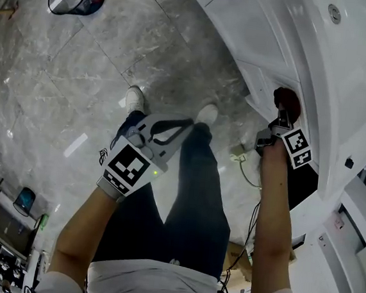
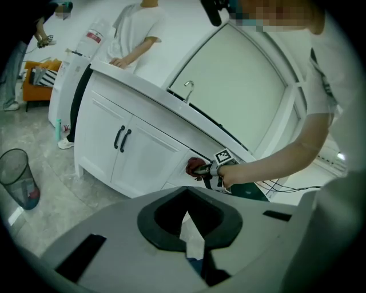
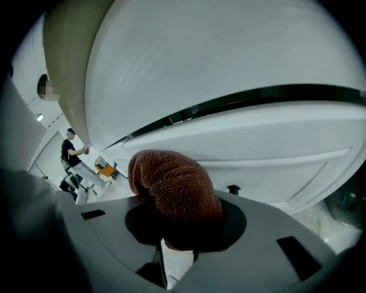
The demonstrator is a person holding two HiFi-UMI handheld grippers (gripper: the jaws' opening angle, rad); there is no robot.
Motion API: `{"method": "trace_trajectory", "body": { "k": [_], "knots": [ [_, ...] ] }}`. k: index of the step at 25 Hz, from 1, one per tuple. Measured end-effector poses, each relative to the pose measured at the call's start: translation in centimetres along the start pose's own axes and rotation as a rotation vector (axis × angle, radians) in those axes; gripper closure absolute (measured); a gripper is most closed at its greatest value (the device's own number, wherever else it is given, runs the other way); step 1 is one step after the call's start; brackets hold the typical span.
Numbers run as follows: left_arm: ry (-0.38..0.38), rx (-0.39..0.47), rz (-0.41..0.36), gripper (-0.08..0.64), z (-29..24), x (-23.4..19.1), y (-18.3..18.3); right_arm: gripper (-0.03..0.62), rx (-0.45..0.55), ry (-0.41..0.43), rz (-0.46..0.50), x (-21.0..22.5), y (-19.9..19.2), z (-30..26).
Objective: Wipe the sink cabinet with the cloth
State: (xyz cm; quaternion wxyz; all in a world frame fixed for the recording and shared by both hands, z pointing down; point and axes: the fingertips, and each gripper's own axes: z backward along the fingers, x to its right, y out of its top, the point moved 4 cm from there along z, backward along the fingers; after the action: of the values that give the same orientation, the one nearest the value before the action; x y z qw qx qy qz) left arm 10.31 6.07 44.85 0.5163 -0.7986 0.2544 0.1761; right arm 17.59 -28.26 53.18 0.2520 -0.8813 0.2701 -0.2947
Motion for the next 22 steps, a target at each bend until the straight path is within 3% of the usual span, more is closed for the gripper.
{"method": "trace_trajectory", "body": {
  "k": [11,22],
  "knots": [
    [0.047,0.026,0.032,0.548,0.9,-3.0,0.8,0.486,0.01,-0.033,-0.039,-0.2,-0.6,-2.3],
    [0.043,-0.012,0.034,0.548,-0.4,-3.9,0.6,0.488,0.018,-0.042,-0.106,1.8,-3.5,-5.9]
  ]
}}
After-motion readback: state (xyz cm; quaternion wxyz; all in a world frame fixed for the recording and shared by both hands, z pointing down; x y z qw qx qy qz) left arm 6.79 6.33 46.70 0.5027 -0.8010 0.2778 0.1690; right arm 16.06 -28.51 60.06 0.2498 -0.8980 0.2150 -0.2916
